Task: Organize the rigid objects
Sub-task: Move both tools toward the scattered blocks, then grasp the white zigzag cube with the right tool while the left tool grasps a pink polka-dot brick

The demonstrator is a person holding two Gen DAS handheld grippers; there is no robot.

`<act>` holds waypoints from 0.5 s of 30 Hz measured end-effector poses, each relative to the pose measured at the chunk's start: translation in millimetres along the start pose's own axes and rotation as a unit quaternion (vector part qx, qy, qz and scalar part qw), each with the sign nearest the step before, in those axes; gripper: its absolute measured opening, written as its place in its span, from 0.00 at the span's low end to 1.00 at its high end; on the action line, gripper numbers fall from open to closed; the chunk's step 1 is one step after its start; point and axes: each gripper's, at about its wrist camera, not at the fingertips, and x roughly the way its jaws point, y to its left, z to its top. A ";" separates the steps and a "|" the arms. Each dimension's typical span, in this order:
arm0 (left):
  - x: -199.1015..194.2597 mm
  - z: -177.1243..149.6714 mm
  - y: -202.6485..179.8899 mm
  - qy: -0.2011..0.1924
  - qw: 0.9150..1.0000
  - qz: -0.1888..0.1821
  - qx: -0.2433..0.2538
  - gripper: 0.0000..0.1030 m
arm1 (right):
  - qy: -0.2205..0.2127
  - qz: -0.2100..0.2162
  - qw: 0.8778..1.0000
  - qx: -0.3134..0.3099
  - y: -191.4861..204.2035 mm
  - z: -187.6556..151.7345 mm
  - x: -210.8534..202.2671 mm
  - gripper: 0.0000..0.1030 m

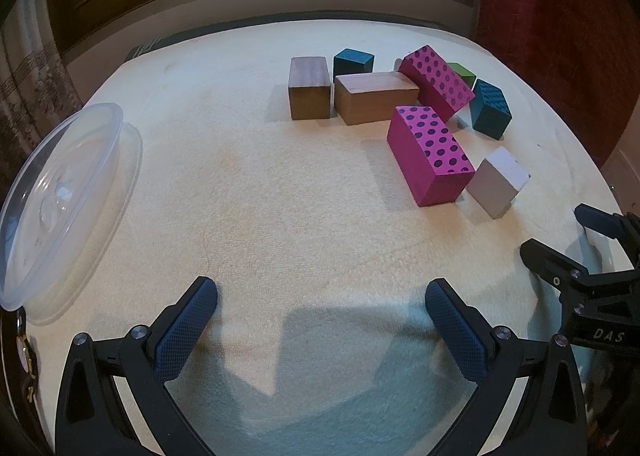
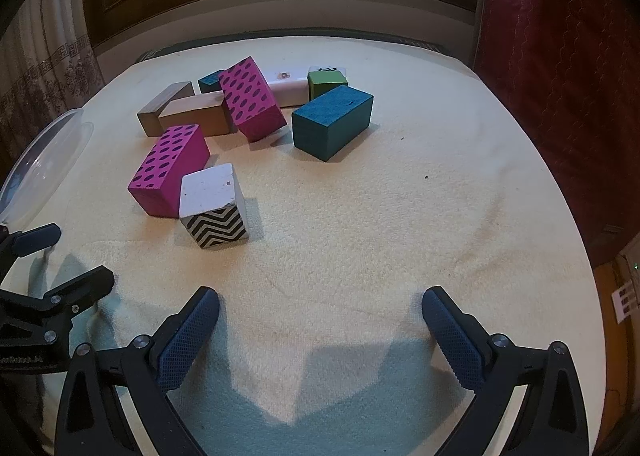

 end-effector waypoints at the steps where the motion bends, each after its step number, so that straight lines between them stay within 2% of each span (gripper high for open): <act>1: -0.4 0.3 -0.4 0.000 1.000 -0.001 0.001 1.00 | 0.003 0.001 1.000 0.002 -1.0 1.7 0.0 1.00; 4: -1.9 2.7 -1.7 0.001 1.000 -0.006 0.005 1.00 | 0.010 0.008 1.000 0.014 -3.4 8.1 0.9 1.00; 8: -2.4 2.5 -0.3 0.001 1.000 -0.006 0.014 1.00 | 0.009 0.053 0.998 0.041 -8.5 19.1 -0.8 1.00; 11: -5.3 4.2 2.1 -0.004 1.000 0.008 0.019 1.00 | 0.003 0.069 0.997 0.039 -2.9 24.4 -1.1 0.99; 15: -9.2 8.1 10.6 -0.013 1.000 0.024 0.015 1.00 | -0.008 0.082 0.996 0.022 10.3 33.6 -0.3 0.92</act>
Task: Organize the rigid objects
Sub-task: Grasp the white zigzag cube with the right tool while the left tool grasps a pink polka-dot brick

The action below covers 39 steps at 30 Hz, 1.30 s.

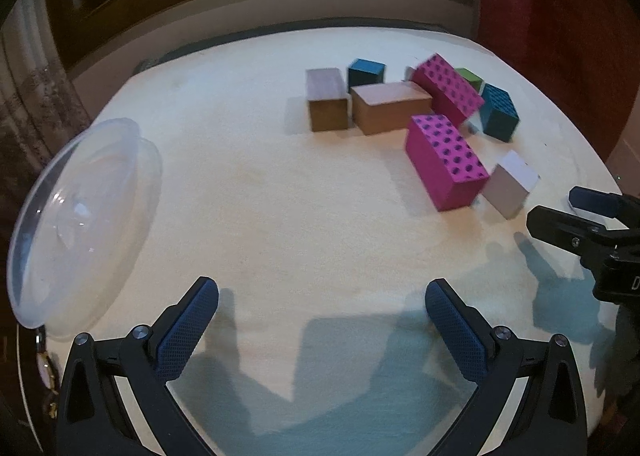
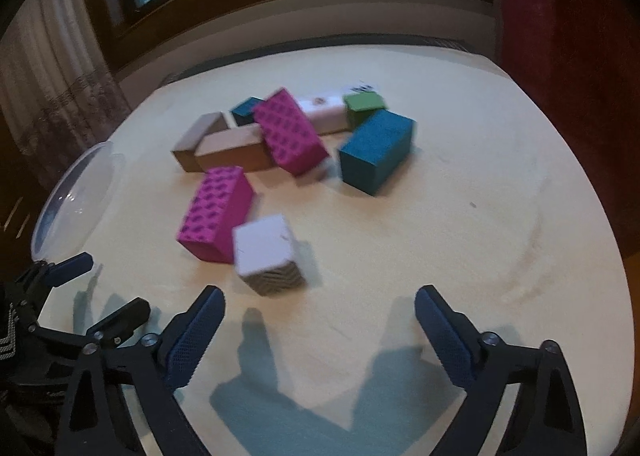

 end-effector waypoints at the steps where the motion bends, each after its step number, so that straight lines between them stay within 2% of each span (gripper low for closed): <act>1: -0.3 0.8 1.1 -0.001 1.000 0.001 -0.002 1.00 | -0.004 0.001 1.000 -0.008 4.4 3.3 1.6 0.91; 2: -0.4 2.8 3.8 -0.002 1.000 0.002 -0.006 1.00 | -0.007 0.000 1.000 -0.014 8.2 4.6 3.1 0.89; 7: -0.5 8.8 6.9 -0.005 1.000 0.005 -0.010 1.00 | -0.003 0.008 0.999 -0.032 20.7 9.0 12.8 0.61; 9: -0.7 12.0 7.3 -0.006 1.000 0.006 -0.011 1.00 | 0.000 0.012 0.999 -0.037 23.6 9.7 17.9 0.54; 12: -1.6 12.3 4.8 -0.006 1.000 0.006 -0.014 1.00 | -0.007 0.006 0.999 -0.045 26.6 8.4 18.2 0.39; 15: -2.6 17.1 2.0 -0.006 1.000 0.000 -0.017 1.00 | -0.013 0.008 0.999 -0.041 19.9 5.2 14.3 0.32; 24: 4.1 41.2 -25.2 0.001 0.999 -0.040 -0.013 1.00 | -0.040 -0.005 0.999 -0.002 -16.9 3.8 -2.2 0.30; 29: 15.2 56.8 -43.7 0.011 0.998 -0.066 -0.011 0.95 | -0.041 -0.005 0.999 0.009 -29.9 0.3 -4.0 0.30; 35: 35.7 73.2 -56.2 0.033 0.994 -0.101 -0.028 0.77 | -0.040 -0.002 0.999 0.021 -42.9 -6.3 -5.9 0.30; 37: 44.5 78.0 -60.9 0.043 0.992 -0.114 -0.037 0.67 | -0.041 0.002 0.999 0.024 -44.7 -7.1 -6.0 0.30; 39: 47.5 81.8 -64.4 0.040 0.993 -0.109 -0.036 0.64 | -0.043 0.002 0.999 0.024 -44.2 -8.4 -5.7 0.30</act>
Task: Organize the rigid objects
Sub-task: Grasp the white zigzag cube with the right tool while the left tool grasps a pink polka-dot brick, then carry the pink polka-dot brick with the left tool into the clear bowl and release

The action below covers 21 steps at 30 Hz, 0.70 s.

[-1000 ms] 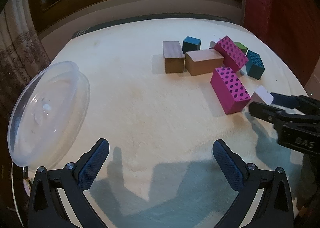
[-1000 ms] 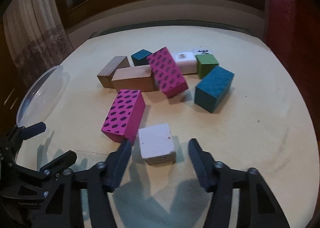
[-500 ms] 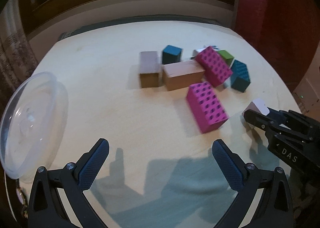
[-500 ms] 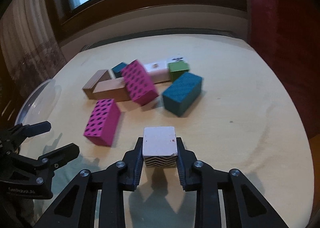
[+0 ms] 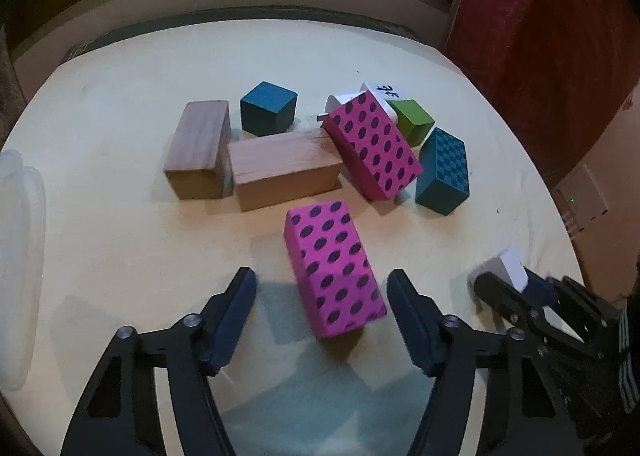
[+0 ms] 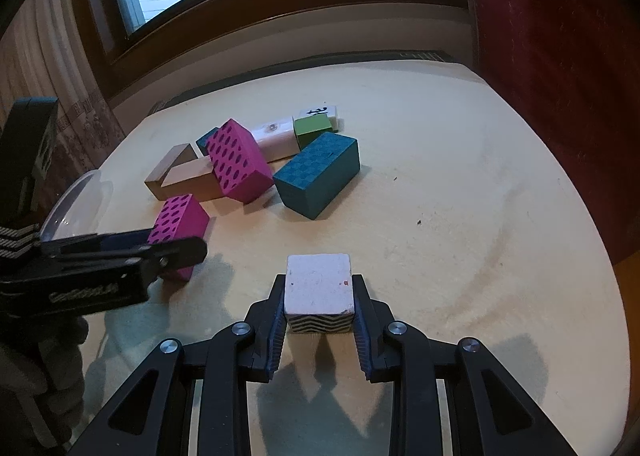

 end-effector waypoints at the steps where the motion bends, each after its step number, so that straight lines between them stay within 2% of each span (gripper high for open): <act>1: 1.1 1.9 -3.3 -0.004 1.000 0.005 0.005 0.55 | -0.001 -0.001 1.000 0.000 -0.7 -0.6 -0.6 0.30; 4: -1.9 -0.7 -3.9 -0.008 1.000 0.002 0.008 0.41 | -0.002 -0.003 1.000 -0.004 0.6 -0.7 0.3 0.31; 7: -3.7 -1.6 -3.1 -0.011 1.000 0.006 0.013 0.33 | -0.001 -0.001 1.000 -0.003 1.7 -0.5 0.7 0.32; 21: -15.3 -14.7 7.3 -0.035 0.998 0.032 0.028 0.30 | -0.002 -0.019 1.000 -0.004 12.0 -1.7 3.8 0.31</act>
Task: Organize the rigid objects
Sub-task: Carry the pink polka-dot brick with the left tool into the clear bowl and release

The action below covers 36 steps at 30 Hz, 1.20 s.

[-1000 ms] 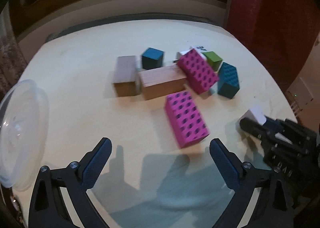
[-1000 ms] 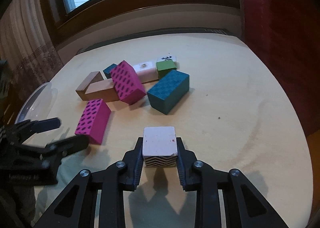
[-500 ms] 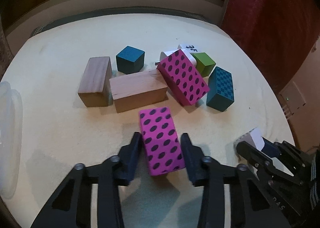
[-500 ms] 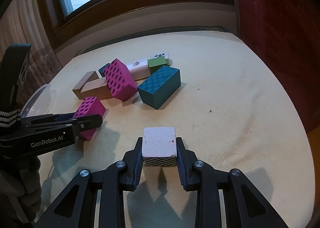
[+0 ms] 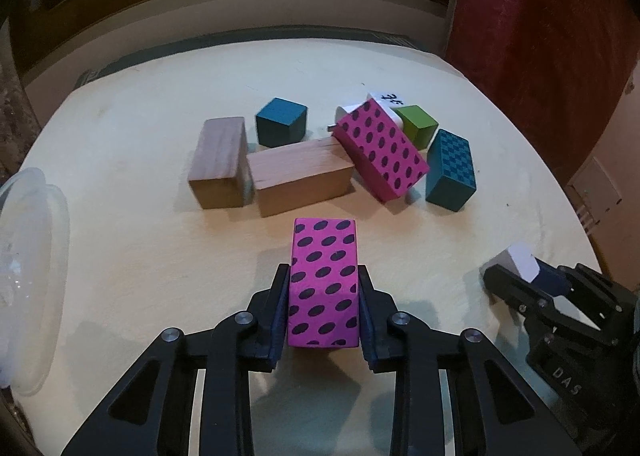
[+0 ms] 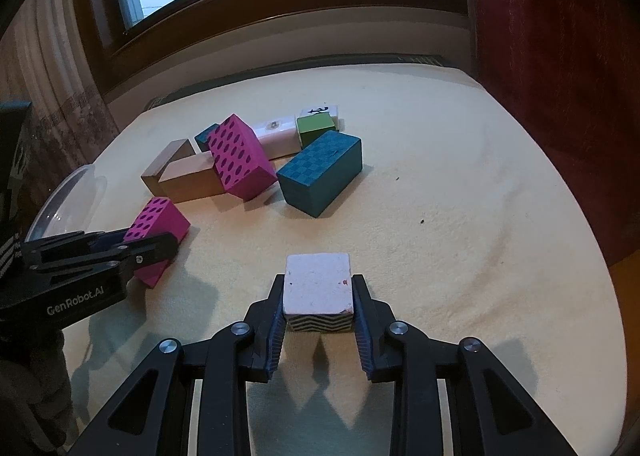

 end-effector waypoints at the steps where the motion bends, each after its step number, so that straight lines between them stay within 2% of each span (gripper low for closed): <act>1: -0.7 -0.2 0.6 -0.002 1.000 0.002 0.001 0.30 | 0.001 0.003 1.000 0.002 1.1 0.3 0.2 0.31; 12: -19.3 -7.4 20.8 -0.030 0.999 0.032 -0.013 0.30 | -0.002 0.021 1.000 -0.011 20.7 5.7 -1.2 0.31; 25: -32.4 -12.5 47.9 -0.046 0.997 0.044 -0.039 0.30 | 0.008 0.029 0.999 -0.019 37.7 7.6 3.3 0.31; 32: -46.3 -15.1 71.3 -0.061 0.995 0.056 -0.060 0.30 | 0.013 0.033 0.999 -0.028 51.3 7.8 6.8 0.31; 36: -55.8 -15.6 93.6 -0.076 0.991 0.076 -0.082 0.30 | 0.015 0.035 0.999 -0.031 58.7 9.5 8.6 0.31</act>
